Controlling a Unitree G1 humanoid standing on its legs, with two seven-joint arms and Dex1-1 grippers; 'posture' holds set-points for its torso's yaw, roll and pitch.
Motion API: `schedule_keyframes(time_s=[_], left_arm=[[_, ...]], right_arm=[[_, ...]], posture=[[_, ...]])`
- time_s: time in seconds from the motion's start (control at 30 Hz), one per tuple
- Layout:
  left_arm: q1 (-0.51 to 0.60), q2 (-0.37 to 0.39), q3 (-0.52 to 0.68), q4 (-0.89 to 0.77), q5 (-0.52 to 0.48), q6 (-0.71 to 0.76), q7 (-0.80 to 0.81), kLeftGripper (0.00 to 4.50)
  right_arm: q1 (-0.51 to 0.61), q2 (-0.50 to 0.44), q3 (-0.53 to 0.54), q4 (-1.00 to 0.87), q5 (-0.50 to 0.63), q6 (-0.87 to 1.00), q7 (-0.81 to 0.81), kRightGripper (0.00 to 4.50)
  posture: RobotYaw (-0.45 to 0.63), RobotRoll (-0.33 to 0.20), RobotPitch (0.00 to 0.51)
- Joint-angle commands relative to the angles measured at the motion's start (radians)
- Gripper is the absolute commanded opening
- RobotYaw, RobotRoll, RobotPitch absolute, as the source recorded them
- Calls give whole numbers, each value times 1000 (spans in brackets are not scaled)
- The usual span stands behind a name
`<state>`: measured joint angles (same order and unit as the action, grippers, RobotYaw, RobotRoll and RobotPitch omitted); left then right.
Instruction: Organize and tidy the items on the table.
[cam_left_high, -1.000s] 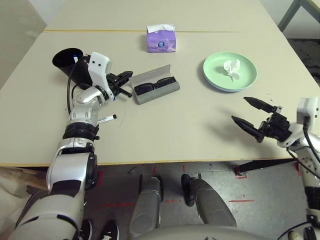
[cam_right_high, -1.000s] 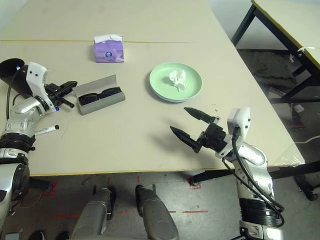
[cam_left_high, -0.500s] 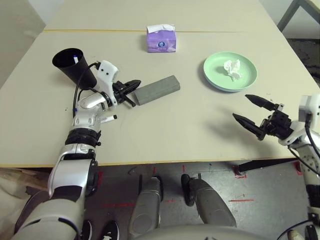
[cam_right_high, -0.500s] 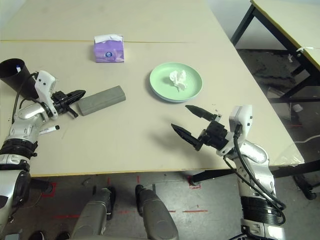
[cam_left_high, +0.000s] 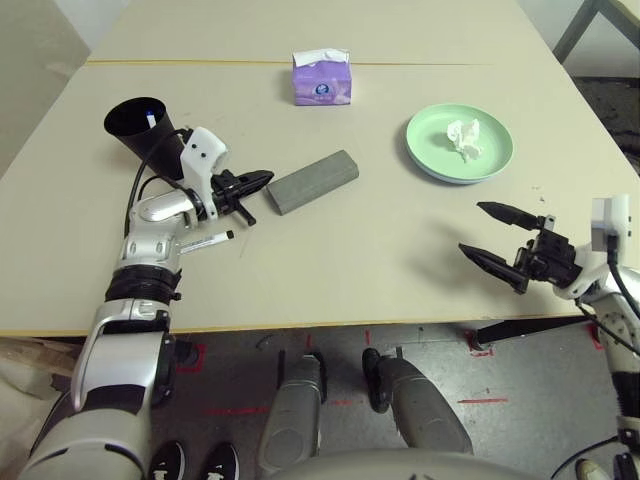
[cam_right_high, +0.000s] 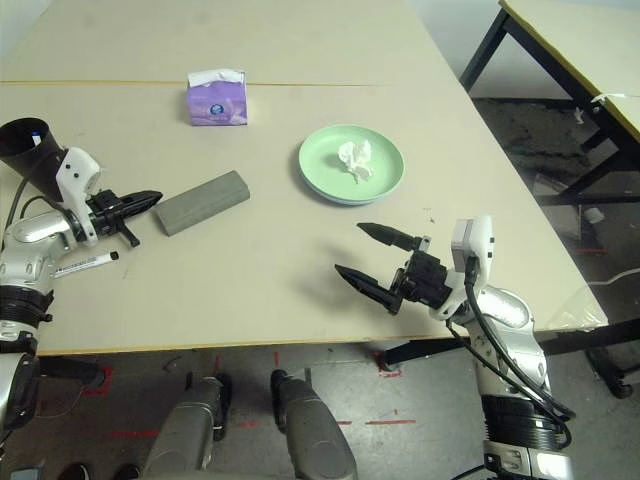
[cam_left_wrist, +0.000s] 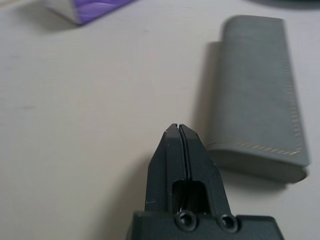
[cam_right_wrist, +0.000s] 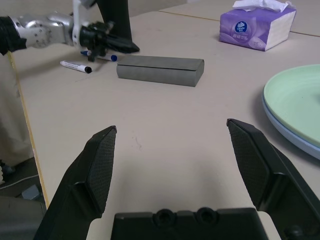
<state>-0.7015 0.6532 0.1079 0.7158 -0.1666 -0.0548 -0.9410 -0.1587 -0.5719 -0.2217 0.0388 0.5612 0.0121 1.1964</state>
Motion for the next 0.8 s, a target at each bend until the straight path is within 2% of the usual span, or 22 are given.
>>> schedule_keyframes(time_s=[0.03,0.13,0.27,0.37,0.53,0.63,0.7,0.8], left_arm=[[-4,44,52,-15,-34,39,8,40],[22,83,67,-94,-65,88,-27,40],[143,157,77,-283,-127,171,-138,40],[246,226,112,-412,-186,237,-204,40],[396,385,159,-567,-256,316,-351,40],[411,518,142,-568,-228,306,-459,620],[347,606,85,-530,-187,282,-543,1276],[196,655,-27,-462,-114,246,-627,2307]], right_arm=[[-6,-3,8,17,-2,-2,6,4500],[-19,2,15,29,-5,-4,5,4500],[-28,0,23,35,-11,-7,11,4500],[-33,-3,32,37,-16,-3,17,4500],[-47,-6,67,12,-37,23,2,4500],[-68,3,93,2,-28,19,28,4500],[-73,11,127,-14,-15,8,80,4500],[-86,15,174,-23,-13,-6,148,4500]], posture=[[-93,0,229],[-88,0,233],[-66,0,238],[-43,0,242],[-5,0,246],[15,0,251],[22,0,254],[18,0,259]])
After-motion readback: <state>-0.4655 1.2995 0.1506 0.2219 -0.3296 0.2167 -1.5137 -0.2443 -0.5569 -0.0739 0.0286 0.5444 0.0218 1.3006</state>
